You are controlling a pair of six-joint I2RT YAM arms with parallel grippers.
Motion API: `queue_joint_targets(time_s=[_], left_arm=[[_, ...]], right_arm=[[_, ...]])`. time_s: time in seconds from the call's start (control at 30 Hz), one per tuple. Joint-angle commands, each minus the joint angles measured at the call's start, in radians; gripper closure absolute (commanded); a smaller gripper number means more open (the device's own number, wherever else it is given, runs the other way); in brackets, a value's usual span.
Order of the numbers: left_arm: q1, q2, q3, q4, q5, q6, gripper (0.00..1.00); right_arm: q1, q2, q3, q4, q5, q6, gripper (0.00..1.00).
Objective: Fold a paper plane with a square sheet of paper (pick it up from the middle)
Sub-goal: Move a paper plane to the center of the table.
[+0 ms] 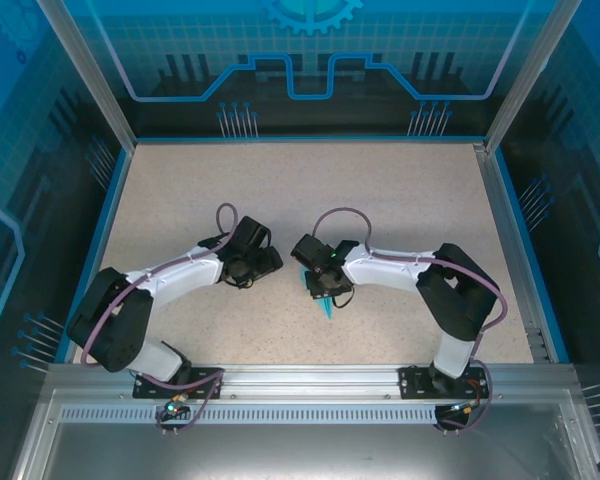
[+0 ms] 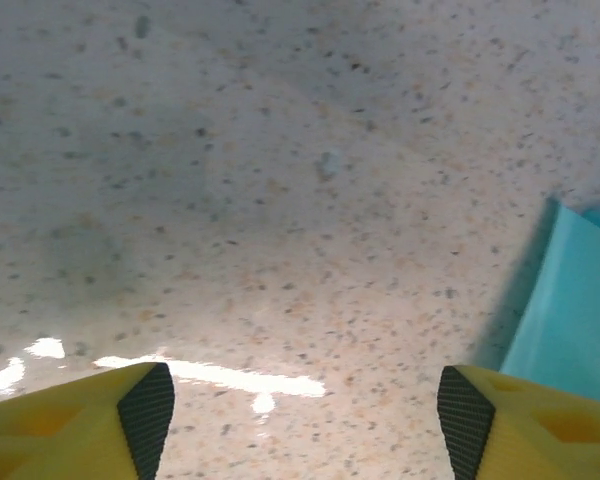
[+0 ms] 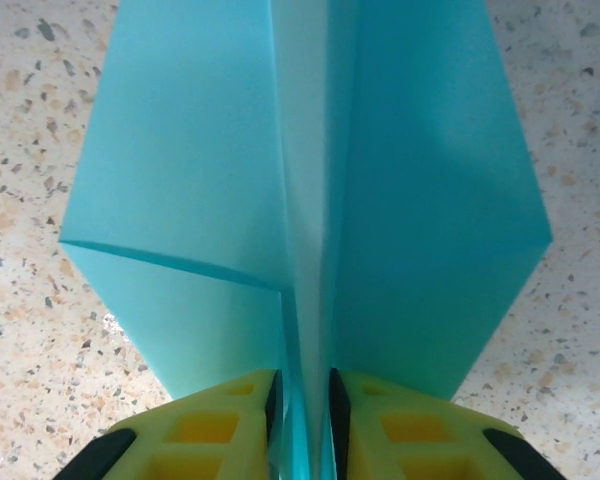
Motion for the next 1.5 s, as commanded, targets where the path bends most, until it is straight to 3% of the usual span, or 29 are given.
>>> queue_joint_targets(time_s=[0.0, 0.3, 0.63, 0.93, 1.47], left_arm=[[0.01, -0.04, -0.011, -0.064, -0.078, -0.025, 0.19], [0.014, -0.068, -0.014, -0.109, -0.131, -0.024, 0.02], [0.016, -0.091, -0.018, -0.131, -0.147, -0.009, 0.01], [0.016, -0.105, -0.028, -0.149, -0.144, 0.005, 0.01], [0.017, -0.13, -0.027, -0.165, -0.137, 0.041, 0.01]], right_arm=[[0.025, 0.03, 0.032, -0.049, 0.029, 0.044, 0.77], [0.032, 0.075, 0.058, -0.081, 0.056, 0.082, 0.8], [0.022, 0.044, 0.104, -0.116, 0.114, 0.089, 0.9], [-0.087, 0.15, 0.273, -0.121, 0.117, -0.009, 0.92], [-0.182, 0.348, 0.435, -0.168, 0.082, -0.057, 0.85]])
